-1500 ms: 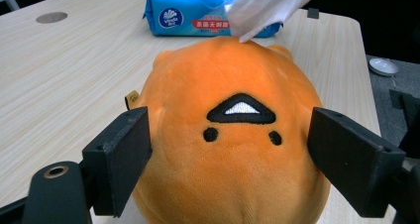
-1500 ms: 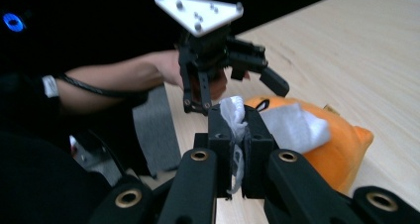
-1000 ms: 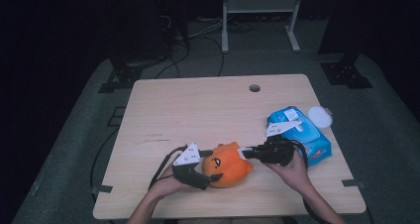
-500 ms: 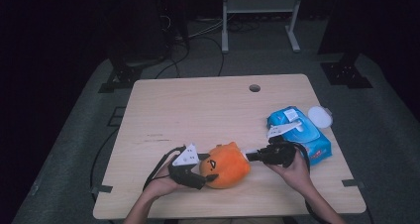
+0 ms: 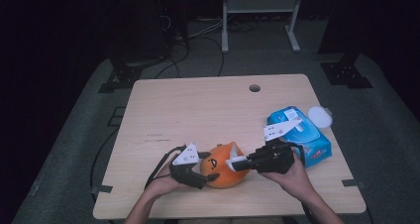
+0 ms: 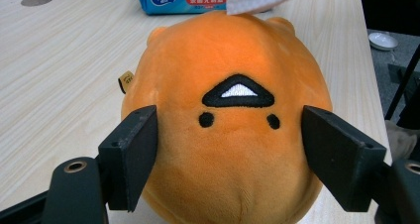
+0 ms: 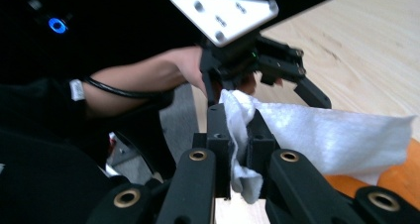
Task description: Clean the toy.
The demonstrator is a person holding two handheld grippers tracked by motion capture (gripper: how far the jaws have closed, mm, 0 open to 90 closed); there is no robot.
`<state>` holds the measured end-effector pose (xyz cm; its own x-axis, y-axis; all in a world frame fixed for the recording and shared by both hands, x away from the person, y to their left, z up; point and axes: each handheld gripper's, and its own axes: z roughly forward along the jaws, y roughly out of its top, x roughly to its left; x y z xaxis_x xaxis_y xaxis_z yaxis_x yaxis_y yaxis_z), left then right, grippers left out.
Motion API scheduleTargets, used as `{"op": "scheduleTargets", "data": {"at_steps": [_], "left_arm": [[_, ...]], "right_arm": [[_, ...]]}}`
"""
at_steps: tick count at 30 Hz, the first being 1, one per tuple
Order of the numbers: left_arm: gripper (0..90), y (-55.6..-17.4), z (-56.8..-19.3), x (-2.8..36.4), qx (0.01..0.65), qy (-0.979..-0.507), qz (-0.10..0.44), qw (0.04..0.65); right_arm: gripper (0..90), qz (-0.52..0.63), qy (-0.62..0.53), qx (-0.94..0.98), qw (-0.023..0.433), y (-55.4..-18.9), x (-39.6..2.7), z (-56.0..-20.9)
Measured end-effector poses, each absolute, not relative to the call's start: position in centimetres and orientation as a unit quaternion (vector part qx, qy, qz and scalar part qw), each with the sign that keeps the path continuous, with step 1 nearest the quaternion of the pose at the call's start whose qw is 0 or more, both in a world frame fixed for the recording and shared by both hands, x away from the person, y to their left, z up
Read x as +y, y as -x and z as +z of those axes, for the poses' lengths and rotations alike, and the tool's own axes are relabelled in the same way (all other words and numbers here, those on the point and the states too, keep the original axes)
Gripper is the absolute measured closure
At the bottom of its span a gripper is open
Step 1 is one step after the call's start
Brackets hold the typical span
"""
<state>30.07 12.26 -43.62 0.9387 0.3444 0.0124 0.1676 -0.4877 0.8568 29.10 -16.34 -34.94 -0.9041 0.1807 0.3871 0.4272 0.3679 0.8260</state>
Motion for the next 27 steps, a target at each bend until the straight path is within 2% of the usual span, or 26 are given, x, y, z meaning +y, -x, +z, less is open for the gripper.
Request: {"op": "scheduleTargets", "data": {"at_steps": [1, 6, 8, 12, 14, 18, 21, 27], "left_arm": [[23.9, -30.1, -43.6, 12.3, 0.149, -0.857, 0.092, 0.484], [23.8, -30.1, -43.7, 12.2, 0.146, -0.856, 0.092, 0.487], [23.8, -30.1, -43.7, 12.0, 0.149, -0.855, 0.093, 0.488], [24.1, -30.1, -43.7, 12.0, 0.144, -0.859, 0.091, 0.483], [24.1, -30.0, -43.7, 12.0, 0.144, -0.858, 0.091, 0.484], [24.1, -30.1, -43.7, 12.0, 0.144, -0.858, 0.091, 0.484], [24.2, -30.1, -43.8, 12.0, 0.142, -0.858, 0.091, 0.485], [25.2, -30.3, -43.9, 12.1, 0.144, -0.856, 0.092, 0.487]], "right_arm": [[83.9, -0.521, 0.188, -0.825, 0.11, -29.5, -16.1, -35.4], [82.4, -0.449, 0.223, -0.865, 0.011, -31.4, -15.3, -37.9], [81.3, -0.442, 0.229, -0.867, -0.004, -31.9, -15.3, -38.8], [71.4, -0.443, 0.236, -0.863, -0.058, -32.0, -15.5, -39.1], [69.8, -0.436, 0.239, -0.865, -0.072, -32.0, -15.7, -39.1], [69.6, -0.437, 0.25, -0.863, -0.056, -32.5, -16.0, -39.7], [81.4, -0.439, 0.255, -0.861, -0.032, -32.9, -16.2, -39.9], [83.4, -0.45, 0.235, -0.862, -0.015, -31.7, -16.1, -38.3]]}}
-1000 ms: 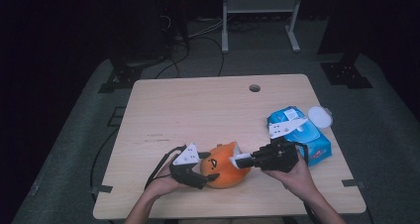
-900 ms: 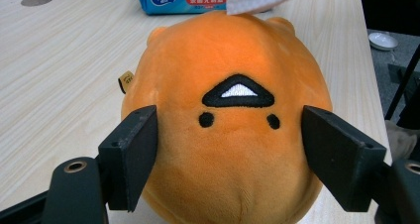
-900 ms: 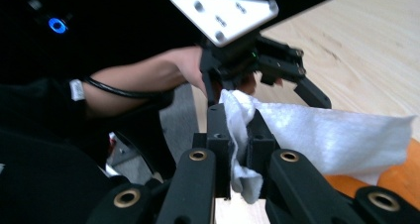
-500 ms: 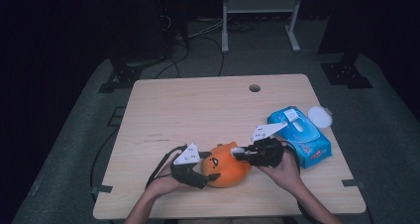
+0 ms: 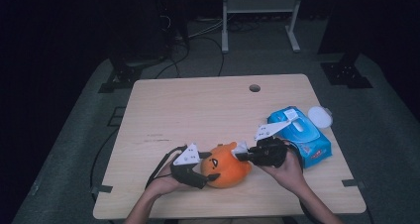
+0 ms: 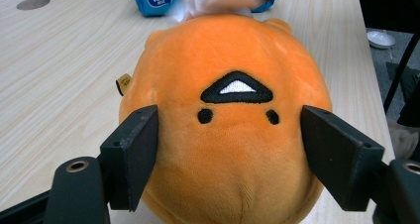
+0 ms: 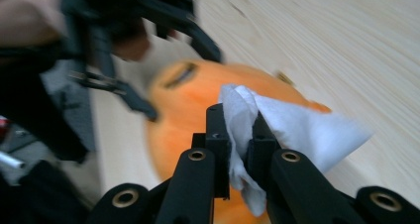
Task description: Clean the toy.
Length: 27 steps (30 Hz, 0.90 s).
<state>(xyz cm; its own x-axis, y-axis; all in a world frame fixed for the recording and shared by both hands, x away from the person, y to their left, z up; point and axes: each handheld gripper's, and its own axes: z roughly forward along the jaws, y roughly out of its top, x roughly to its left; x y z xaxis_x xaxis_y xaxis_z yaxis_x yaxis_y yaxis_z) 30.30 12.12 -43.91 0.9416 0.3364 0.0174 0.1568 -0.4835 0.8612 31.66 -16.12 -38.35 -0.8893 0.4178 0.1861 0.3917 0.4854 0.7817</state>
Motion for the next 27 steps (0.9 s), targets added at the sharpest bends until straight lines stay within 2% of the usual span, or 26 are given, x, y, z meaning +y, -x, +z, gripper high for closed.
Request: {"op": "scheduleTargets", "data": {"at_steps": [10, 13, 15, 17, 18, 23, 27], "left_arm": [[24.7, -30.5, -44.0, 12.2, 0.143, -0.855, 0.091, 0.49], [24.5, -30.5, -44.1, 12.2, 0.142, -0.854, 0.091, 0.492], [24.4, -30.5, -44.0, 12.1, 0.141, -0.855, 0.093, 0.491], [24.3, -30.4, -44.0, 12.1, 0.141, -0.854, 0.093, 0.492], [24.3, -30.4, -44.0, 12.2, 0.141, -0.854, 0.094, 0.492], [24.0, -30.4, -44.1, 12.1, 0.142, -0.853, 0.094, 0.494], [23.6, -30.4, -44.0, 12.0, 0.141, -0.854, 0.096, 0.491]], "right_arm": [[83.4, 0.52, -0.163, 0.838, -0.036, -27.3, -15.6, -32.9], [83.3, 0.515, -0.157, 0.842, -0.03, -27.2, -15.3, -32.9], [83.3, 0.507, -0.172, 0.844, -0.037, -28.3, -15.1, -34.1], [83.0, 0.48, -0.192, 0.856, -0.006, -29.4, -14.8, -35.5], [82.8, 0.452, -0.207, 0.866, 0.044, -30.1, -14.7, -36.7], [82.8, 0.405, -0.238, 0.868, 0.159, -31.2, -15.0, -38.5], [78.2, 0.395, -0.232, 0.871, 0.178, -30.9, -14.8, -38.2]]}}
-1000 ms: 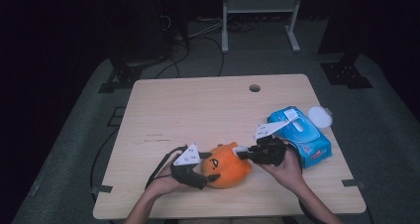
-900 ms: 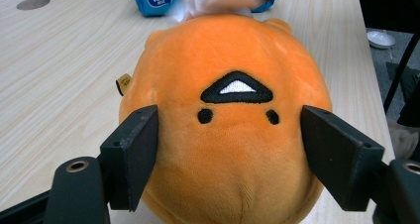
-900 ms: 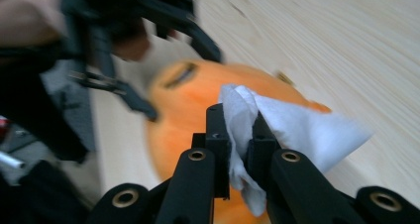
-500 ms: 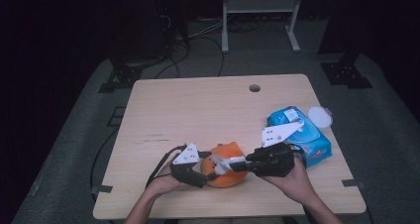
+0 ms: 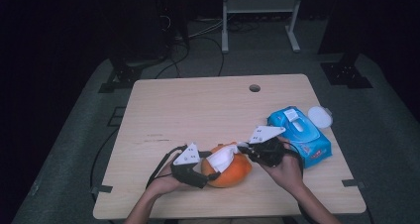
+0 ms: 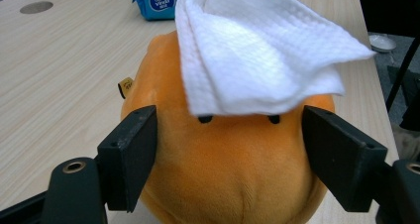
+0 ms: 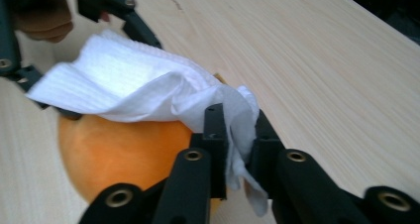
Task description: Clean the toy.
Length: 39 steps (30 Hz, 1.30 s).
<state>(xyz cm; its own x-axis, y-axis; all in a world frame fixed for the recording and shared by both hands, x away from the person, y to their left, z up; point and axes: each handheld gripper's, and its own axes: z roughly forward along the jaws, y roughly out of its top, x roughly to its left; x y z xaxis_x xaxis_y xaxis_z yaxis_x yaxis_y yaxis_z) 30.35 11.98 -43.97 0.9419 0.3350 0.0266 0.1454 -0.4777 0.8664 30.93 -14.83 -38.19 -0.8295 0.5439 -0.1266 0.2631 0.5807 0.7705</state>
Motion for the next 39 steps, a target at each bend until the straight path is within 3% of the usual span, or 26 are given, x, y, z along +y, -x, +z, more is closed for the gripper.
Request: {"op": "scheduleTargets", "data": {"at_steps": [5, 15, 20, 25, 28, 33, 39], "left_arm": [[23.5, -30.3, -43.9, 11.9, 0.138, -0.856, 0.098, 0.489], [24.1, -30.2, -44.1, 11.8, 0.132, -0.86, 0.091, 0.485], [23.2, -30.3, -44.1, 11.8, 0.129, -0.864, 0.091, 0.478], [17.2, -30.1, -43.2, 11.9, 0.136, -0.867, 0.101, 0.468], [16.4, -29.8, -42.7, 11.9, 0.137, -0.864, 0.104, 0.473], [25.5, -29.8, -42.9, 11.6, 0.124, -0.869, 0.108, 0.466], [28.8, -30.4, -43.1, 12.0, 0.13, -0.867, 0.106, 0.469]], "right_arm": [[61.4, 0.394, -0.178, 0.891, 0.136, -29.9, -13.4, -37.1], [49.1, 0.373, -0.167, 0.907, 0.105, -30.4, -10.4, -38.2], [51.1, 0.363, -0.165, 0.91, 0.112, -30.5, -9.8, -38.8], [67.5, 0.354, -0.149, 0.913, 0.137, -30.2, -9.6, -39.3], [72.6, 0.358, -0.151, 0.91, 0.142, -30.1, -10.3, -38.9], [76.5, 0.363, -0.157, 0.908, 0.137, -30.0, -12.1, -38.4], [77.0, 0.359, -0.173, 0.907, 0.134, -29.8, -14.4, -38.8]]}}
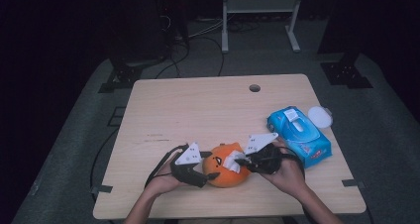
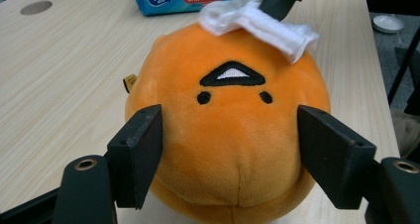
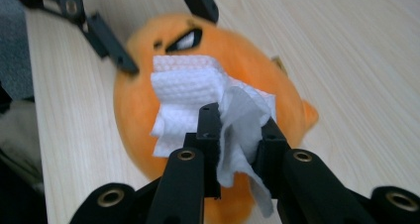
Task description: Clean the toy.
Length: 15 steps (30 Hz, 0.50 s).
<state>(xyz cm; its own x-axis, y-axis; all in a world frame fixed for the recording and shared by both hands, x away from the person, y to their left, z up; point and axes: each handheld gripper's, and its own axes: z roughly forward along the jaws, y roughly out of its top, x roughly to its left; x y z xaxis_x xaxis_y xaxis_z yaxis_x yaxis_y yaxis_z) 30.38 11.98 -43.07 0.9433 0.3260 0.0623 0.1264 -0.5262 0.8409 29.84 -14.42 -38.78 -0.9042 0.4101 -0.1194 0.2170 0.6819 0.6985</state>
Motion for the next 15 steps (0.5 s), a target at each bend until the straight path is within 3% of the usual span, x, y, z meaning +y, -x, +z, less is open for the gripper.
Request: {"op": "scheduleTargets", "data": {"at_steps": [7, 15], "left_arm": [[33.1, -31.4, -42.7, 12.1, 0.136, -0.865, 0.112, 0.47], [30.4, -33.1, -43.0, 12.2, 0.164, -0.858, 0.096, 0.476]], "right_arm": [[77.3, 0.332, -0.193, 0.911, 0.151, -29.6, -16.3, -39.9], [77.4, 0.347, -0.16, 0.91, 0.159, -29.0, -14.3, -39.4]]}}
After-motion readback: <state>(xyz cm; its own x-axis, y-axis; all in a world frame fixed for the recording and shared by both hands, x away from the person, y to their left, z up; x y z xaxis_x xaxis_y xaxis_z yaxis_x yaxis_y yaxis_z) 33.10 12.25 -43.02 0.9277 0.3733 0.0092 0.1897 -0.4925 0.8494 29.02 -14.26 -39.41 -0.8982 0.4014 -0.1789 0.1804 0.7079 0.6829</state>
